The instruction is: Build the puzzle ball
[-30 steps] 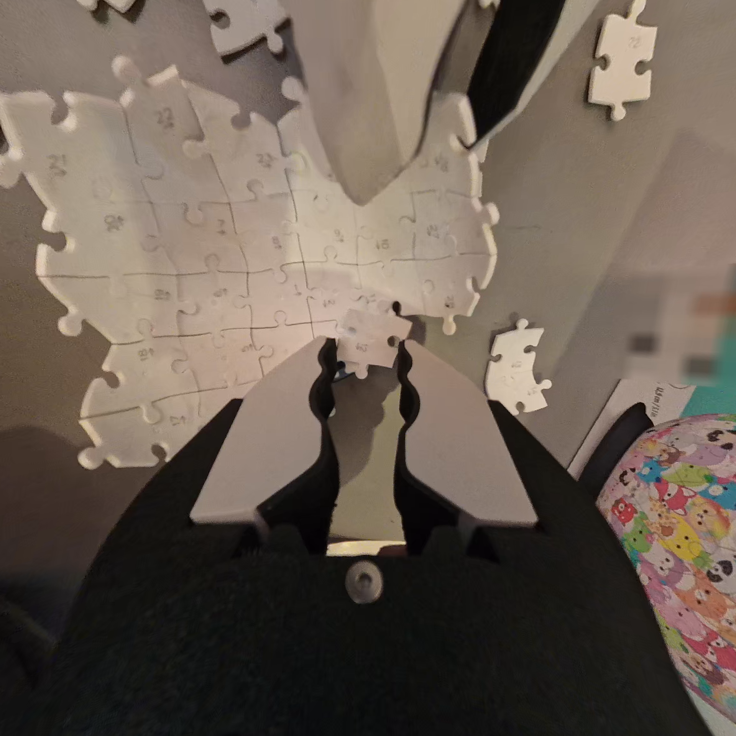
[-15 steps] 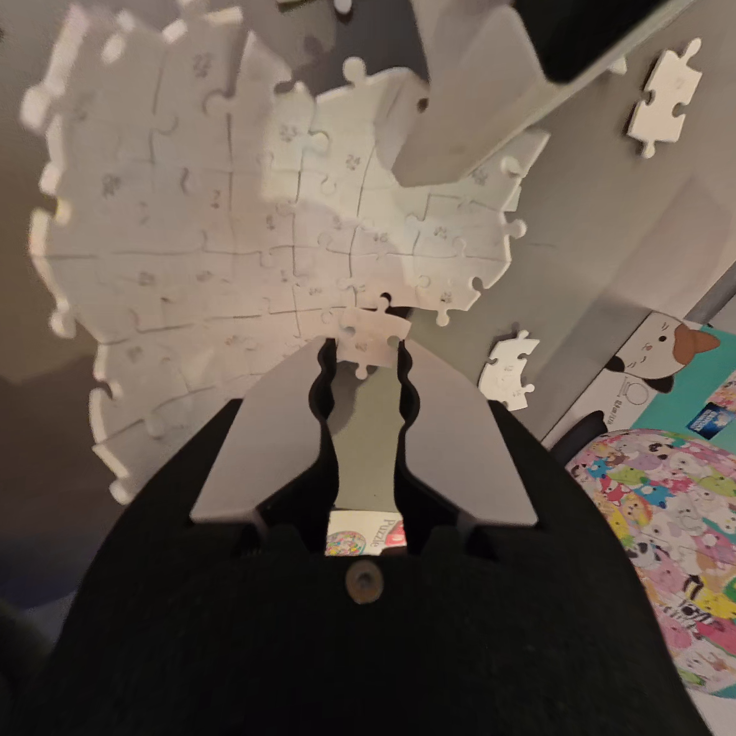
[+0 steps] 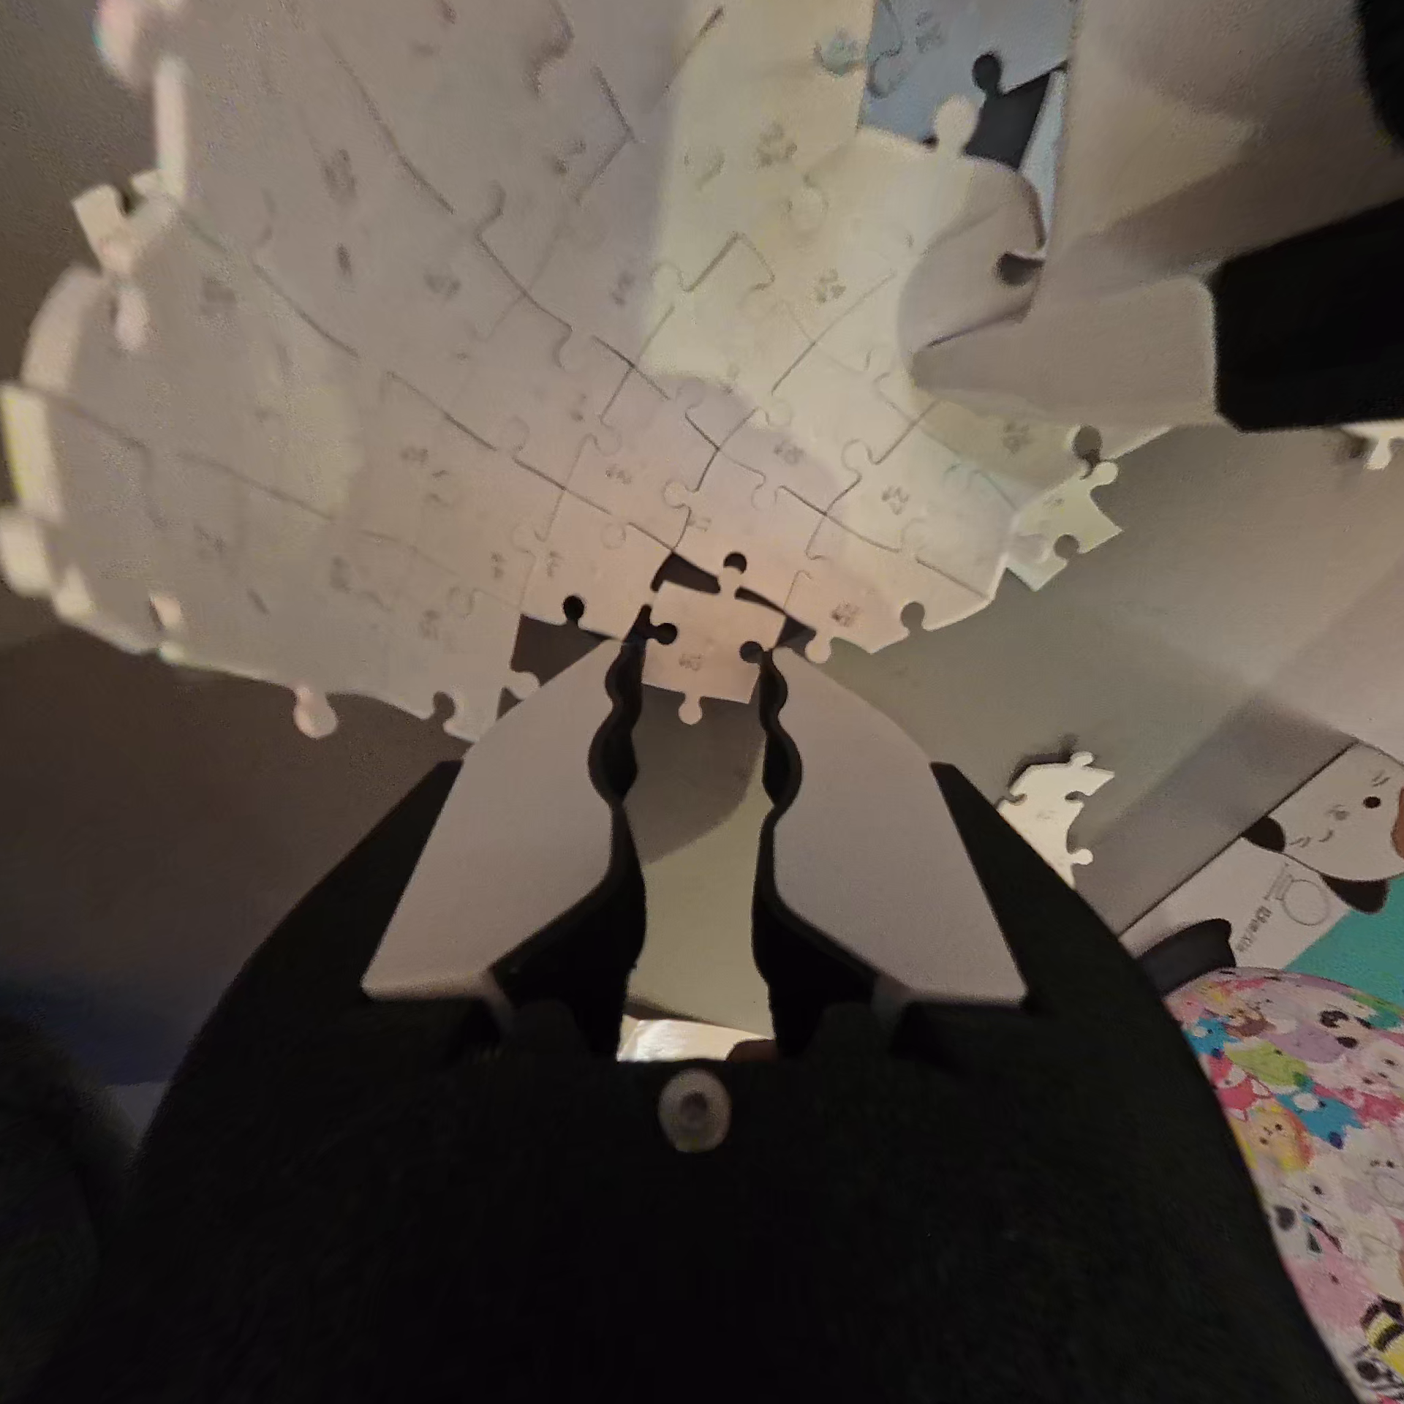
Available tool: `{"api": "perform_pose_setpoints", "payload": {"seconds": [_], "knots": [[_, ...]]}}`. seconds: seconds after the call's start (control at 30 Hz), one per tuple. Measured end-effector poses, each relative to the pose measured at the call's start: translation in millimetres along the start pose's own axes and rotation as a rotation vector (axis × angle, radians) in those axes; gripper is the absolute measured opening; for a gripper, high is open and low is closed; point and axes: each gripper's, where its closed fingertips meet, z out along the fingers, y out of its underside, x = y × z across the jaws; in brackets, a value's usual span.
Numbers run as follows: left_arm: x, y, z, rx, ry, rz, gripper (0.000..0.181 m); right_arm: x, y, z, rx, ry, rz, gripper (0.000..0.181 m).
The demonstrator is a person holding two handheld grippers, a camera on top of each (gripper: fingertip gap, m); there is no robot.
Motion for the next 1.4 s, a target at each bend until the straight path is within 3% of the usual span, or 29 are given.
{"api": "perform_pose_setpoints", "payload": {"seconds": [0.4,0.57,0.67,0.77,0.9,1.03,1.4], "knots": [[0,5,-1,-0.106,-0.061,-0.041,0.002,-3,-14,-9,0.075,-0.018,0.087,0.03],[2,7,-2,-0.162,-0.112,-0.051,0.002,1,-30,-38,0.345,-0.008,0.247,0.023],[4,10,-3,-0.197,-0.132,-0.055,0.002,2,-22,-50,0.468,0.051,0.384,0.019],[4,12,-4,-0.242,-0.153,-0.056,0.002,-9,-20,-40,0.473,0.113,0.356,0.0],[4,12,-7,-0.291,-0.197,-0.046,0.002,-15,-27,-11,0.351,0.188,0.237,0.0],[4,11,-8,-0.325,-0.217,-0.045,0.002,-5,-45,0,0.393,0.253,0.184,0.0],[3,9,-8,-0.356,-0.243,-0.018,0.002,-2,-46,11,0.394,0.17,0.149,0.0]]}}
